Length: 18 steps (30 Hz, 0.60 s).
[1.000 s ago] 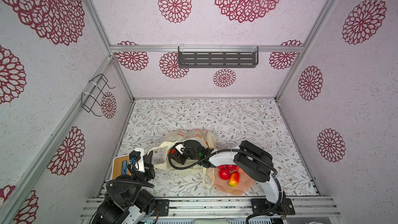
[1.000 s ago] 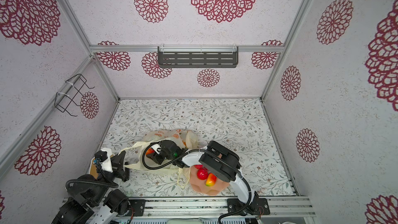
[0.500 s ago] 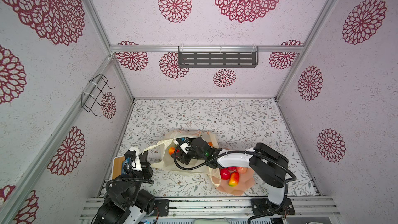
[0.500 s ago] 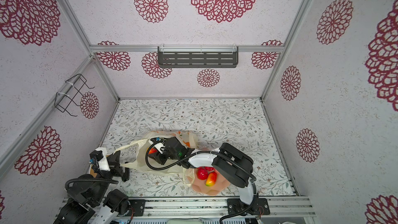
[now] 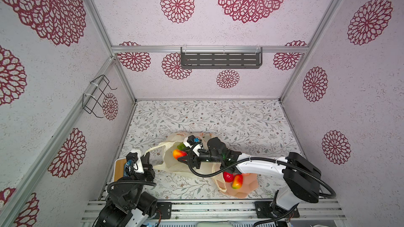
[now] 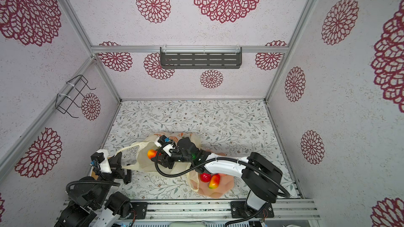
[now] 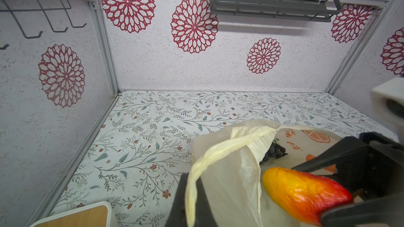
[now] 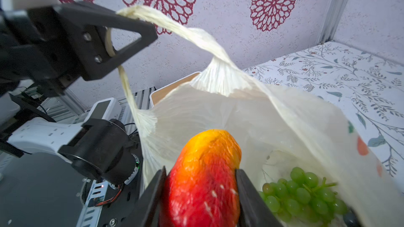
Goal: Take fruits out of the plastic bag
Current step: Take out the fake fruit from the plastic bag, then place the fake fruit on the plate.
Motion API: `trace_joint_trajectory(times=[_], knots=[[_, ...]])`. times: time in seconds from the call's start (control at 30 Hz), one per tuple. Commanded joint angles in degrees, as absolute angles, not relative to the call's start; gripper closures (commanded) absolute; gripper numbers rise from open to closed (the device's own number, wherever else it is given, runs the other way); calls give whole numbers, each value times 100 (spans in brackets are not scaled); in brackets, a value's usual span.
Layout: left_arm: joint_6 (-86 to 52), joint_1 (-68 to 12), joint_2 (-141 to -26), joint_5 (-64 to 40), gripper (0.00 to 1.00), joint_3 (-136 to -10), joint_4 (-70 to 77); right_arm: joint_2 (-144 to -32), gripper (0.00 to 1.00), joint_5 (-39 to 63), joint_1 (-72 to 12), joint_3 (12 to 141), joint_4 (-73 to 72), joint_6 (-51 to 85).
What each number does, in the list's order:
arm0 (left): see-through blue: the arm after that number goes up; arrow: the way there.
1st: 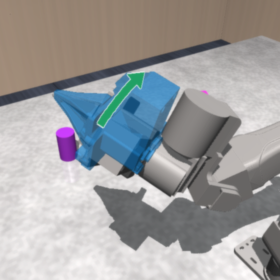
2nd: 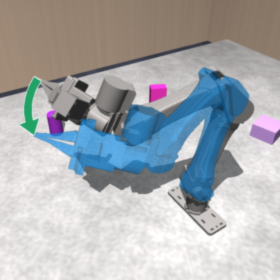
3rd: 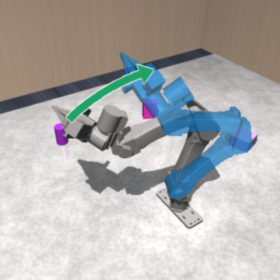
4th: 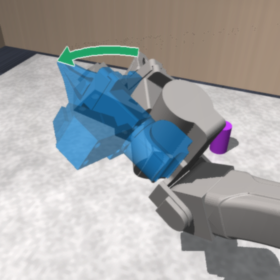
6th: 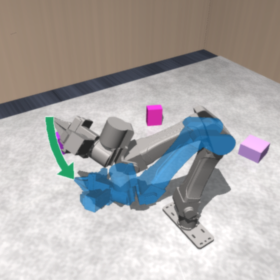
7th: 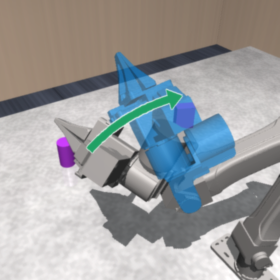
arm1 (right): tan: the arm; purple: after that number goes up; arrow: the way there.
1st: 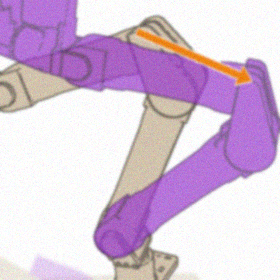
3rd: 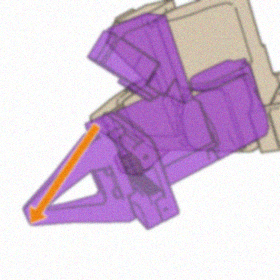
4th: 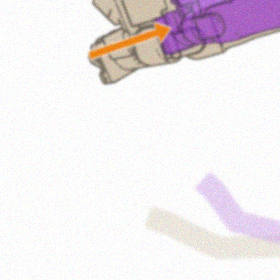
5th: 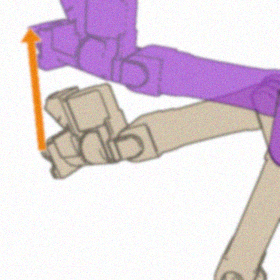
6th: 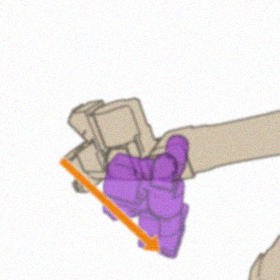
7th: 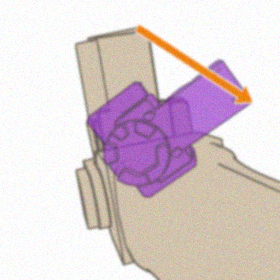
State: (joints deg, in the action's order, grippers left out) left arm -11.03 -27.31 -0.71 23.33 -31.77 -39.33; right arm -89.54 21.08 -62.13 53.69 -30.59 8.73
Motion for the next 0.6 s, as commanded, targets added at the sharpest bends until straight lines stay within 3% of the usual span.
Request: trace_joint_trajectory(times=[0.0,0.23,0.57], knots=[[-1138,-2673,-18,2408,100,-3230,-3952,-8186,66,1949,-6240,5260,-2603,1000],[-1169,-2673,-18,2458,100,-3217,-3945,-6548,66,340,-6319,4580,-989,1244],[-1186,-2656,-43,2503,100,-3199,-3924,-4812,65,-1655,-6319,4103,2162,2969]])
